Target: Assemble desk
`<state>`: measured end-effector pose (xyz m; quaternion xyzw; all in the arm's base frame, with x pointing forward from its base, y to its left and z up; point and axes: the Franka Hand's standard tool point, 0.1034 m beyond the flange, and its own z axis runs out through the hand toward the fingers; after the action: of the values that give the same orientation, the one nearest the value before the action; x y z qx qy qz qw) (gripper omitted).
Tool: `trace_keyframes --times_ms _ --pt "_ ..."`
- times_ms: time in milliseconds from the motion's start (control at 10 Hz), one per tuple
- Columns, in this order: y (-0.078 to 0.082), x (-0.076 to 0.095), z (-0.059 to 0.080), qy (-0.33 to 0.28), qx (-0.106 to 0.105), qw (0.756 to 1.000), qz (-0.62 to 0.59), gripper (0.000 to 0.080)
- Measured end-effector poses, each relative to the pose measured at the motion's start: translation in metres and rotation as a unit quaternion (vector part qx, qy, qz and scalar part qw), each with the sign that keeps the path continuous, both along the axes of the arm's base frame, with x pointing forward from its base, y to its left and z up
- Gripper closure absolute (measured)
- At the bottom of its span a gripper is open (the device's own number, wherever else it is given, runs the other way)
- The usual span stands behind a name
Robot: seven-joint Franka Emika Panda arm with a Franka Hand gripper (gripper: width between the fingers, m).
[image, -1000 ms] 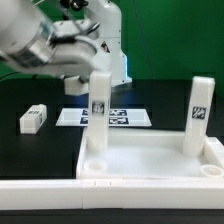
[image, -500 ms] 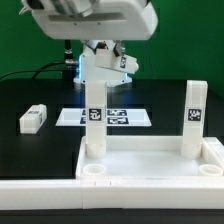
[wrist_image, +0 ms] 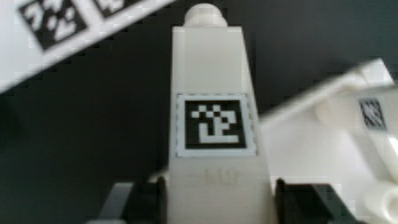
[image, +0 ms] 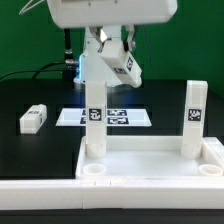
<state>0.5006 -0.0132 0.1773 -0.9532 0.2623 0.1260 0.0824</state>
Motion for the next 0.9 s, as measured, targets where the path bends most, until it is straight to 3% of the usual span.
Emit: trace_keyframes --times_ms 100,300,600,700,900 --pt "-0.008 0.02 0.013 -0.036 -0.005 0.999 0.011 0.0512" --pt "-0.018 0.054 0.03 -0.117 -0.046 0.991 0.036 0.0512" --pt "-0.009 0.059 0.024 -0.203 -0.088 0.975 0.011 0.0512" --pt "0.008 0.071 0.021 -0.236 -0.128 0.963 0.022 0.0512" --pt "0.036 0.093 0.025 -0.28 -0.154 0.945 0.065 0.0512"
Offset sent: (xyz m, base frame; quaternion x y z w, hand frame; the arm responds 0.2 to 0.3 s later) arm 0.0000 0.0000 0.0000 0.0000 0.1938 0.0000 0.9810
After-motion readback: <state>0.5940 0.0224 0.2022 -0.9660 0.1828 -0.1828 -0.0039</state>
